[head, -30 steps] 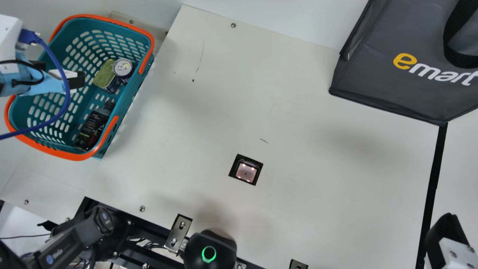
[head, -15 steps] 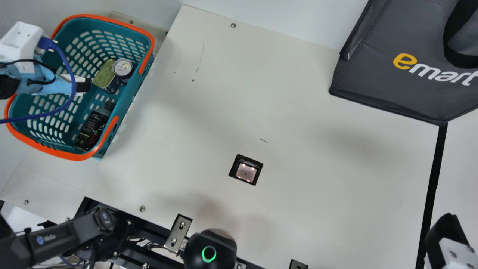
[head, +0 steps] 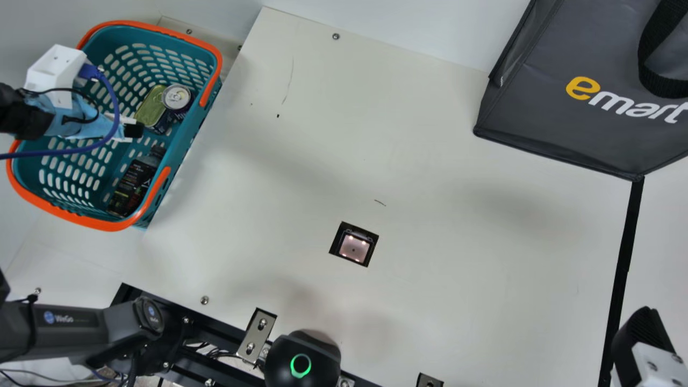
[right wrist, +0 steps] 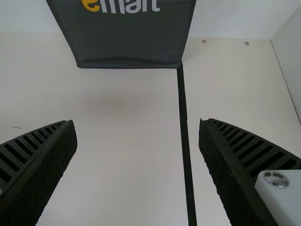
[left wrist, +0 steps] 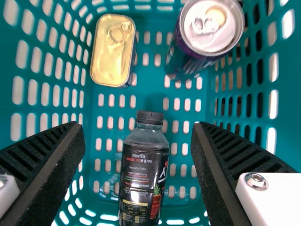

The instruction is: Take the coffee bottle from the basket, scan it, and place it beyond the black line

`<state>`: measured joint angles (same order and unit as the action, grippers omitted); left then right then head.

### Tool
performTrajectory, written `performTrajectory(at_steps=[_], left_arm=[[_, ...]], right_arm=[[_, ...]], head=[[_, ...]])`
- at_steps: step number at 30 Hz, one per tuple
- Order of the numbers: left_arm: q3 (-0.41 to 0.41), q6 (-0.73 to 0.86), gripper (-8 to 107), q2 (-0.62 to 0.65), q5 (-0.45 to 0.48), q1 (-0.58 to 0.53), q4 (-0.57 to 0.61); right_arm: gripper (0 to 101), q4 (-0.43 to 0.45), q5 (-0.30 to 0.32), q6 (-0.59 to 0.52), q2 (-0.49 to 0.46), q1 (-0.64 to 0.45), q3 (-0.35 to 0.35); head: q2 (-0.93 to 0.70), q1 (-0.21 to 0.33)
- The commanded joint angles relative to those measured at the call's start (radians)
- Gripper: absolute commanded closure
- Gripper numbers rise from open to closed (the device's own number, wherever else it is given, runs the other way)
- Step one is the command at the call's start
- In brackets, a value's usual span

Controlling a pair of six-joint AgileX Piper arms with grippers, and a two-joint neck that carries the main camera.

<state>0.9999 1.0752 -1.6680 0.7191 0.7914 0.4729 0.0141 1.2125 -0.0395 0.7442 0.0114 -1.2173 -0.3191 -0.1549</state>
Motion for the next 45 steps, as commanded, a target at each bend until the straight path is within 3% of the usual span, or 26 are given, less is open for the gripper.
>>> performTrajectory(at_steps=[1, 45], left_arm=[[-0.002, 0.006, 9, -0.019, -0.014, 0.0, -0.005], [-0.056, 0.13, 9, -0.322, -0.32, -0.093, 0.087]], right_arm=[[10, 0.0, 0.0, 0.0, 0.0, 0.0, 0.0], [10, 0.0, -0.001, 0.0, 0.0, 0.0, 0.0]], head=[[-0.002, 0.017], [-0.002, 0.017]])
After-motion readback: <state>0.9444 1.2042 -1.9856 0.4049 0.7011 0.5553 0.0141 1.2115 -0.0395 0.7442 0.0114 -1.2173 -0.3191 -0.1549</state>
